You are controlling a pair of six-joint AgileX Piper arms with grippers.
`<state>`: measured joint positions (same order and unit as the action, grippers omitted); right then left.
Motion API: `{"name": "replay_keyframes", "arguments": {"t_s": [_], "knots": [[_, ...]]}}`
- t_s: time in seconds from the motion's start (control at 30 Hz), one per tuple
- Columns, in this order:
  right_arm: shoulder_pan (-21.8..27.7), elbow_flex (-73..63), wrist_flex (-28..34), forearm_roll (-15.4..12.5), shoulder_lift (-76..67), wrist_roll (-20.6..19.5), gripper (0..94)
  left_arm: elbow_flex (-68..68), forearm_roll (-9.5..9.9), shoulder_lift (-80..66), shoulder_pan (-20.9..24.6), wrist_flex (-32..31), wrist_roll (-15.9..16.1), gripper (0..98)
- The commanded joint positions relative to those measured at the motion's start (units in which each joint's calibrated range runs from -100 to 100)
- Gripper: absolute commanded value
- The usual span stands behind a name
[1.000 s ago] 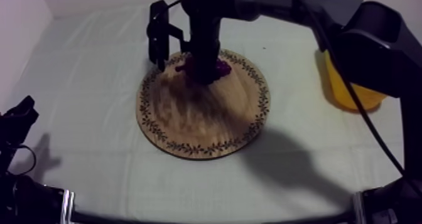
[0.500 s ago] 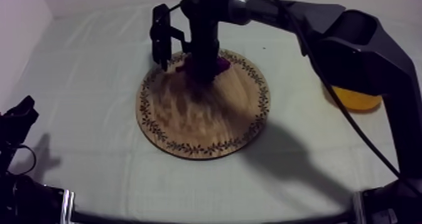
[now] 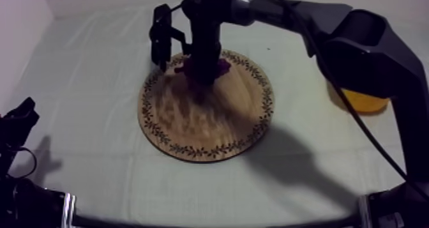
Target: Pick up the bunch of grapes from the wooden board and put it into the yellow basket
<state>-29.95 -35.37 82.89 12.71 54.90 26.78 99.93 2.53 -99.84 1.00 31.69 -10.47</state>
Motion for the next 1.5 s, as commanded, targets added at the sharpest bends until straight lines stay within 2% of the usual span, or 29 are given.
{"name": "replay_keyframes", "arguments": {"t_s": [0.0,0.6,0.93,1.17,1.47], "knots": [[0.1,0.5,0.2,0.6,-2.6,0.0,32.6,0.0,-0.01,0.0,0.0,0.0,0.0,0.0],[1.6,2.9,8.1,0.3,-22.4,1.5,32.6,0.0,-0.01,0.0,0.0,0.0,0.0,0.0],[2.1,7.6,10.8,0.1,-26.8,-2.6,32.8,0.0,-0.01,0.0,0.0,0.0,0.0,0.0],[6.2,15.0,12.2,-0.6,-30.9,-6.8,32.6,0.0,-0.01,0.0,0.0,0.0,0.0,0.0],[16.1,24.5,13.0,-1.1,-37.2,-10.9,32.4,0.0,-0.01,0.0,0.0,0.0,0.0,0.0]]}}
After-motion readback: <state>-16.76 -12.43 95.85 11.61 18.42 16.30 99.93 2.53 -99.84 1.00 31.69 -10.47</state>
